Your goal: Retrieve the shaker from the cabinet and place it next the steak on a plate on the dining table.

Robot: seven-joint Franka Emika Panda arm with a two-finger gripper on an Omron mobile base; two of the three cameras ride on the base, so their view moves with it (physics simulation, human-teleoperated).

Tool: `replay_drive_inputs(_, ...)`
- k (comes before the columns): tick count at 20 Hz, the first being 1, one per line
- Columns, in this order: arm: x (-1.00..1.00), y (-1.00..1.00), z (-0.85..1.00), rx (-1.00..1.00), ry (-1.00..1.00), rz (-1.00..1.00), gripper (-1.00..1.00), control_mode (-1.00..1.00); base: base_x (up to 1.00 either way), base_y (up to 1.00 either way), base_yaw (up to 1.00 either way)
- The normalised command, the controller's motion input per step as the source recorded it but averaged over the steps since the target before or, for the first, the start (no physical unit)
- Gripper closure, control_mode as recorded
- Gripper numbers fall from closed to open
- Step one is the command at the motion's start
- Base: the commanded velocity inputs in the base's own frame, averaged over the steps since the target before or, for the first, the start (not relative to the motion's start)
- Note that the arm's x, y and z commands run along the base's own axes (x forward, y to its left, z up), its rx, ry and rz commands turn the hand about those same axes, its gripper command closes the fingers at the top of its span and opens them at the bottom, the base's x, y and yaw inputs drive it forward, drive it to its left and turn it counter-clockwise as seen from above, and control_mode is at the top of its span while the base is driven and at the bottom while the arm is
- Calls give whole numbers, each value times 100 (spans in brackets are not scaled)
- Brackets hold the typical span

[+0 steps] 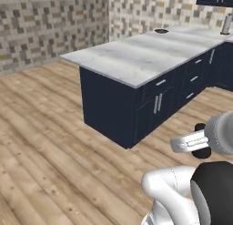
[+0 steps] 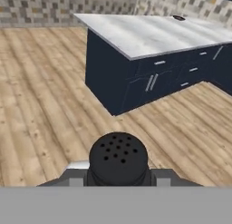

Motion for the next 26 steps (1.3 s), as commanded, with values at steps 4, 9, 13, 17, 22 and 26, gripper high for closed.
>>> replay_drive_inputs(4, 0, 0, 0, 0, 0, 0, 100, 100, 100, 51, 6)
replay_drive_inputs(9, 0, 0, 0, 0, 0, 0, 100, 100, 100, 68, 1)
replay_drive_inputs(13, 0, 0, 0, 0, 0, 0, 100, 100, 100, 66, 0)
replay_drive_inputs(17, 0, 0, 0, 0, 0, 0, 100, 100, 100, 58, 1)
replay_drive_inputs(22, 0, 0, 0, 0, 0, 0, 100, 100, 100, 77, -1)
replay_drive_inputs(26, 0, 0, 0, 0, 0, 0, 100, 100, 100, 100, -32)
